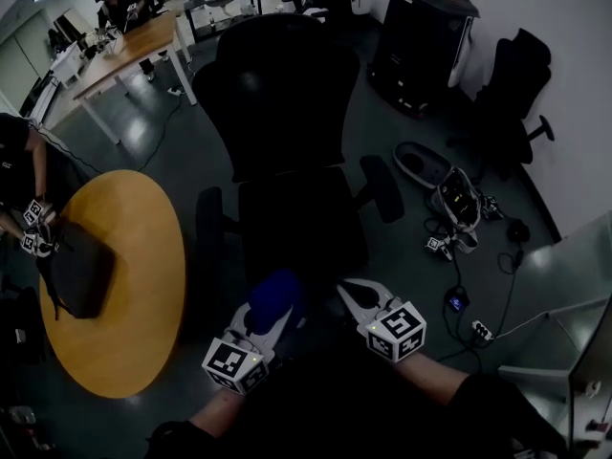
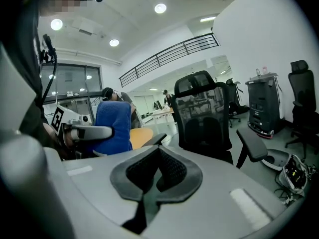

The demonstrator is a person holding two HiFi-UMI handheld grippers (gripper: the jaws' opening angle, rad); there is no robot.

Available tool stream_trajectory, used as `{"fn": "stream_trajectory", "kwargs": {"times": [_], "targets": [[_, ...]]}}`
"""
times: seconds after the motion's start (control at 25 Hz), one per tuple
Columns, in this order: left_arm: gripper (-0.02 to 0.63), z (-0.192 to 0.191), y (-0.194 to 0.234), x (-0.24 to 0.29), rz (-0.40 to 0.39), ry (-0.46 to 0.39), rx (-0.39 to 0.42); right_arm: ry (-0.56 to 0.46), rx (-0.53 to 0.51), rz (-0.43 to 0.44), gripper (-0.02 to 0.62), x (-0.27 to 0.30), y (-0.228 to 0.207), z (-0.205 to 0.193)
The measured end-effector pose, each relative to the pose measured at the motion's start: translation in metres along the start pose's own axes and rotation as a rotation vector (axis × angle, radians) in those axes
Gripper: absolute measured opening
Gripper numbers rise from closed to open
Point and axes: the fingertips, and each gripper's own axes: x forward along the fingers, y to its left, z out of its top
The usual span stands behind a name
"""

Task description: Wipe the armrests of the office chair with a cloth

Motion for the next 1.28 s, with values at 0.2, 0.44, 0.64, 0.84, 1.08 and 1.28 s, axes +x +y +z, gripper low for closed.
{"fn": "stream_trajectory", "kwargs": {"times": [0.2, 0.44, 0.64, 0.84, 1.08, 1.28], "targets": [[0.131, 0.021, 0.012, 0.077, 0.027, 0.018, 0.013, -0.006, 0.010, 0.021, 0.005, 0.010, -0.073, 0.026], [0.132, 0.048, 0.026, 0.165, 0.076, 0.065, 0.066, -0.010, 0.051, 0.017, 0.005, 0.013, -0.173, 0.045], [0.132, 0.059, 0.045, 0.227, 0.126, 0.115, 0.147, 0.035, 0.083, 0.042, 0.005, 0.013, -0.229, 0.031], [0.132, 0.069, 0.060, 0.285, 0.137, 0.143, 0.187, 0.113, 0.109, 0.065, 0.005, 0.013, -0.261, 0.003], [0.132, 0.069, 0.079, 0.349, 0.089, 0.187, 0.237, 0.170, 0.148, 0.051, 0.005, 0.015, -0.283, -0.027], [0.132, 0.065, 0.092, 0.398, 0.039, 0.234, 0.289, 0.215, 0.184, 0.028, 0.005, 0.016, -0.293, -0.050]]}}
